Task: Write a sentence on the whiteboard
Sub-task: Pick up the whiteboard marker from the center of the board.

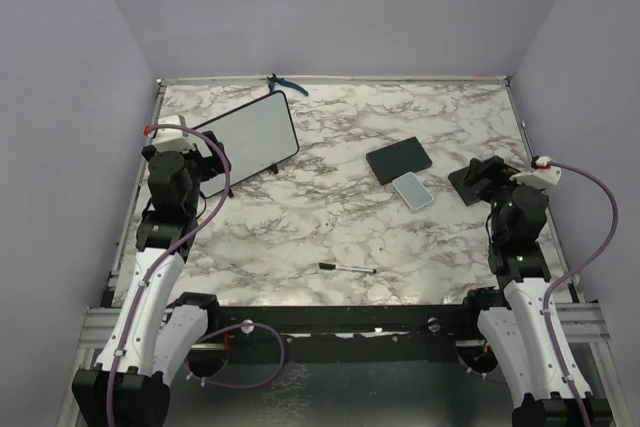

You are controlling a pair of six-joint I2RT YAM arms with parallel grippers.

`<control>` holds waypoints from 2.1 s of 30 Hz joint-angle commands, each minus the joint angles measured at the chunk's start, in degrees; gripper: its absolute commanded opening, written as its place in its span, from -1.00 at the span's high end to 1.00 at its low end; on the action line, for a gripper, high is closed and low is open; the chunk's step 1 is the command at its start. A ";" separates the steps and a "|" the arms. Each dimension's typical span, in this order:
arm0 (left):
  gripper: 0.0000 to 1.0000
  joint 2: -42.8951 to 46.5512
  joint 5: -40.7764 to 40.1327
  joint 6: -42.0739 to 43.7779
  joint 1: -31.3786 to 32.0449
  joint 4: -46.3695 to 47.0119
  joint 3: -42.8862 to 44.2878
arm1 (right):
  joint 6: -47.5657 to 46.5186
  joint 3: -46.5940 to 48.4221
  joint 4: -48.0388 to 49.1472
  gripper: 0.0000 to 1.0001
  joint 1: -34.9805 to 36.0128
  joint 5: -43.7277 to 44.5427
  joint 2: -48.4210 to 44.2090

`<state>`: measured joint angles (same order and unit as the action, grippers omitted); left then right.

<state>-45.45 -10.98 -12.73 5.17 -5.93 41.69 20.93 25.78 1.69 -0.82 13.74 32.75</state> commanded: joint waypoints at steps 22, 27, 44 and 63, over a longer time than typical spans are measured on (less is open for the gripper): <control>-0.98 -18.37 17.29 19.39 51.51 -4.19 -2.75 | 2.87 5.09 -6.96 -0.81 -0.15 -15.28 3.29; -0.96 -27.72 15.20 20.56 57.46 -6.58 -1.59 | 4.03 4.80 -7.30 -0.81 -0.15 -17.95 3.11; 0.04 -39.93 13.02 22.17 58.10 -7.59 0.74 | 4.56 3.17 -8.65 -0.81 -0.15 -22.17 2.54; 0.90 -40.30 6.15 22.65 62.28 -8.92 0.23 | 4.58 5.60 -13.16 -0.81 -0.15 -28.75 4.89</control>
<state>-85.84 -2.63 9.34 66.59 -12.99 42.19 25.50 29.08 -8.01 -0.82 -11.66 37.34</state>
